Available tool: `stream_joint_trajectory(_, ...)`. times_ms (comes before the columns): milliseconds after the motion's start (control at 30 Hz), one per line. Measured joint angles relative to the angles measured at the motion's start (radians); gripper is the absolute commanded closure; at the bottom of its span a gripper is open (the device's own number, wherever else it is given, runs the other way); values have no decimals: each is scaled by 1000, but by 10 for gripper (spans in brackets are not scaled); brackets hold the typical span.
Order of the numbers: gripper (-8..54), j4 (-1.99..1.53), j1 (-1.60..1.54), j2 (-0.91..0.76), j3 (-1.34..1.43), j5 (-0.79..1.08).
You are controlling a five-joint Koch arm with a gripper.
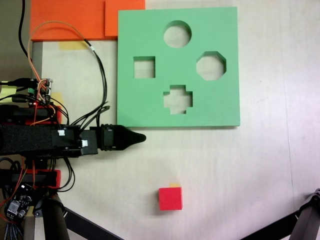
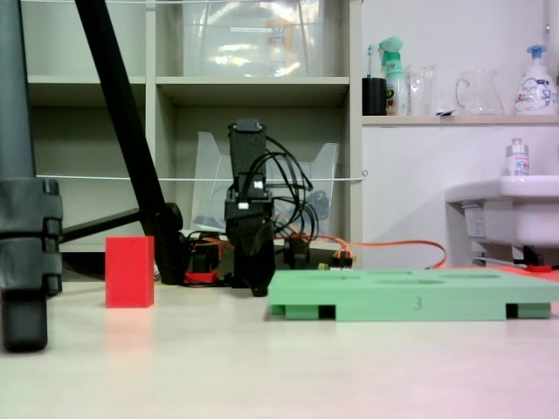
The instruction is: Put the square block into the corresponding hole
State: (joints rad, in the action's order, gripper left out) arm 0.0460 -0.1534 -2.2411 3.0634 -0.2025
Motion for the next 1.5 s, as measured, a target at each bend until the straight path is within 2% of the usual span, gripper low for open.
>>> stream_joint_trajectory(367, 105, 0, 3, 0, 0, -18)
stream_joint_trajectory(467, 110, 6, 35, 0, 0, -279)
stream_joint_trajectory(567, 135, 95, 140, 0, -9, -689)
stream_joint_trajectory(633, 135, 87, 201, 0, -52, -808)
stream_joint_trajectory(733, 138, -129, 258, 0, -207, -989)
stream_joint_trajectory(800, 184, -373, 291, 0, -414, -1085)
stream_joint_trajectory(867, 196, -614, 353, 0, -589, -1158)
stream_joint_trajectory(933, 198, -769, 383, 0, -649, -1169)
stream_joint_trajectory(1100, 186, -1055, 489, 48, -1000, -1167)
stream_joint_trajectory(1200, 67, -1252, 538, 161, -1218, -1154)
stream_joint_trajectory(1333, -11, -1485, 594, 337, -1450, -1057)
stream_joint_trajectory(1500, -23, -1497, 606, 495, -1537, -931)
